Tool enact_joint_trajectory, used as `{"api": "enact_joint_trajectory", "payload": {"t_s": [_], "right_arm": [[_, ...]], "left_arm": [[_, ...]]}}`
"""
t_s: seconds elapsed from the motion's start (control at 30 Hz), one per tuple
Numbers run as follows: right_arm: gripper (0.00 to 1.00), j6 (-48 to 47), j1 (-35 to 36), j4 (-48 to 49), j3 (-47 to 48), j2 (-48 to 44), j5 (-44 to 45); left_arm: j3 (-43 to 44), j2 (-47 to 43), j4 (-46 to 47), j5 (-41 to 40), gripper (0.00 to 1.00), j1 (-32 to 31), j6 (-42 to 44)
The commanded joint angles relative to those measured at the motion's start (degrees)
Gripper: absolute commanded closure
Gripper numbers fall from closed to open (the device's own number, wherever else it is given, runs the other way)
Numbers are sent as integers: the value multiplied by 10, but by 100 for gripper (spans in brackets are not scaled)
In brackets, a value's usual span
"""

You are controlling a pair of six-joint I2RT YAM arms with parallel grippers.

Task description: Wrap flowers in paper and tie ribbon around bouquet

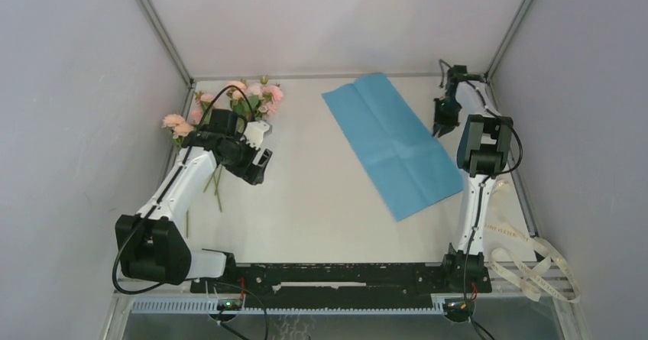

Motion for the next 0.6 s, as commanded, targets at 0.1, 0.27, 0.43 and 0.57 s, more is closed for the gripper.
{"api": "enact_joint_trajectory", "payload": {"t_s": [0.1, 0.27, 0.43, 0.57], "right_arm": [[68, 13, 163, 95, -337, -250, -274], [66, 98, 228, 201, -479, -371, -267], [64, 181, 281, 304, -604, -462, -227], [62, 328, 333, 480, -709, -514, -214]], "left_arm": [[23, -45, -16, 10, 14, -3, 29], [4, -55, -30, 28, 14, -14, 42], [-63, -74, -11, -12, 3, -77, 90], [-109, -88, 25, -30, 1, -100, 123]]}}
